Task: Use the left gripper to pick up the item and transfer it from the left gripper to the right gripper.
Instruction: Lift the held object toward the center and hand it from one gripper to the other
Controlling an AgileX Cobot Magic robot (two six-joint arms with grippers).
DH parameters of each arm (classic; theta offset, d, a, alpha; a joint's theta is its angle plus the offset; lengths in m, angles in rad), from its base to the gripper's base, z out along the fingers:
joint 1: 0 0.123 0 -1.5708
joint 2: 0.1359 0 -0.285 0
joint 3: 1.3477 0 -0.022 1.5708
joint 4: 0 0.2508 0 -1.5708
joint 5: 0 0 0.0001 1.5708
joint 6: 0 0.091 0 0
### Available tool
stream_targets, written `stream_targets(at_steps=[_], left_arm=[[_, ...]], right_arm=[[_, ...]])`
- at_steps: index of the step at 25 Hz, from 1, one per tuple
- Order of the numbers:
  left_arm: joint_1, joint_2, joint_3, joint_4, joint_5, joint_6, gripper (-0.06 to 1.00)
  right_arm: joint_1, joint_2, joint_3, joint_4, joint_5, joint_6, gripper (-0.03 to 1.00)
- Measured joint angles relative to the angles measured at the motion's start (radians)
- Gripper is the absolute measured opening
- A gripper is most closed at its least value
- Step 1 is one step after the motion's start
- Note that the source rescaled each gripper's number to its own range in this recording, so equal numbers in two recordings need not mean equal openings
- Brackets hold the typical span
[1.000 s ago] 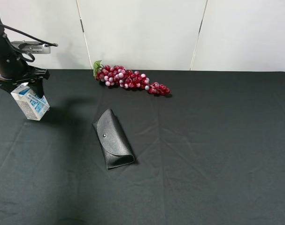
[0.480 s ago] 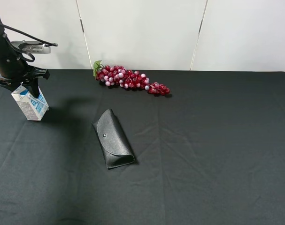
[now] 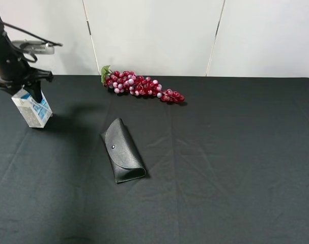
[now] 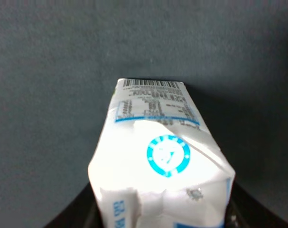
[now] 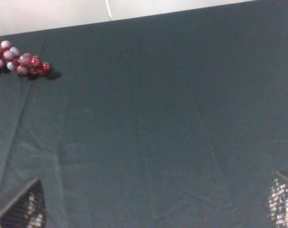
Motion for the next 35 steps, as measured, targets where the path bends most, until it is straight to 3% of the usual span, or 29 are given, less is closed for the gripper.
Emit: stream_targets(at_steps=[5, 19, 26, 35], left_arm=[[0.000, -0.006, -0.095, -0.001, 0.122, 0.000, 0.00], [-0.019, -0.152, -0.107, -0.127, 0.203, -0.003, 0.00], [-0.120, -0.210, -0.107, -0.188, 0.214, -0.003, 0.00], [-0.289, -0.213, -0.107, -0.381, 0.224, 0.075, 0.00]], right_arm=[[0.000, 0.000, 0.000, 0.001, 0.000, 0.000, 1.00], [0.000, 0.000, 0.000, 0.001, 0.000, 0.000, 1.00], [0.000, 0.000, 0.000, 0.001, 0.000, 0.000, 1.00], [0.000, 0.000, 0.000, 0.001, 0.000, 0.000, 1.00]])
